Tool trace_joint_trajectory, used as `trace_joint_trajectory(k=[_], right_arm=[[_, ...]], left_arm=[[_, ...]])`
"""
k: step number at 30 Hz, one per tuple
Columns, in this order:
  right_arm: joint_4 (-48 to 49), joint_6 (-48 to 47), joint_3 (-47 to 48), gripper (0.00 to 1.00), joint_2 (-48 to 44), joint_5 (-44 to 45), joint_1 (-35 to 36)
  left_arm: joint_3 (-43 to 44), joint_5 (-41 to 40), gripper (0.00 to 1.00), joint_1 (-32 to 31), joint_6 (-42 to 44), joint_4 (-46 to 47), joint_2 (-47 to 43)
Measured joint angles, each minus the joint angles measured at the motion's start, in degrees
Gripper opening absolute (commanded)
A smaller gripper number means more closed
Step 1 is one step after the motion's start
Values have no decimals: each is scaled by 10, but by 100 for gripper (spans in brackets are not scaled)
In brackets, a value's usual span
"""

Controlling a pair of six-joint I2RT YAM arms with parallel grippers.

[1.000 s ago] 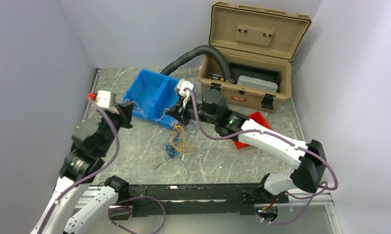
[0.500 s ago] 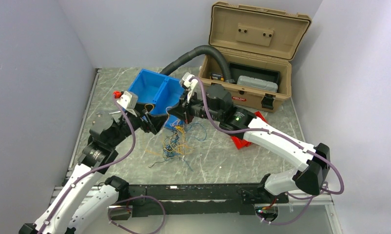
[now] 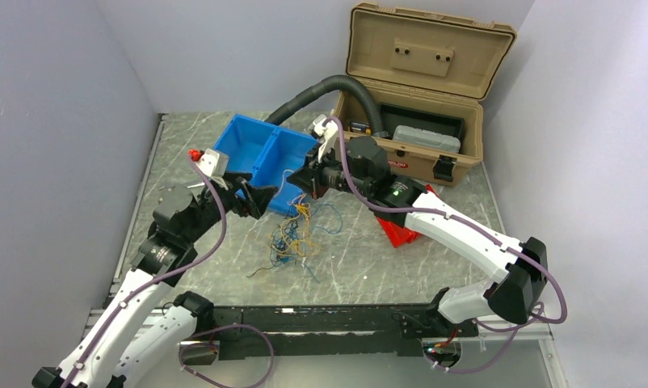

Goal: Untangle the cables

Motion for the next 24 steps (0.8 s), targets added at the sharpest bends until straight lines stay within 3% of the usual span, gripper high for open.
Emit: trace_joint_trajectory(k=[5,10,13,15,18,21,22,24], right_arm=[[-4,3,-4,0,0,8,-6],[-4,10,-6,0,0,-5,-8],[-4,13,-6,0,1,-15,-7],[-4,15,-6,0,1,-20,-7],[-4,20,-5,0,1,-29,-7],[-1,27,-5,0,1,-35,-8],[0,29,-5,0,1,-38,-7],[2,32,-5,0,2,-38,-8]], left_arm=[[7,-69,90,3,8,-42,-5],[-13,-27,90,3,7,14,-12],[-26,11,84,3,5,55,-1],[-35,35,76,3,3,80,9],[-41,56,54,3,-1,102,29],[-43,71,24,3,-10,126,47],[-44,77,19,3,-12,134,53],[-44,89,22,3,-17,147,61]])
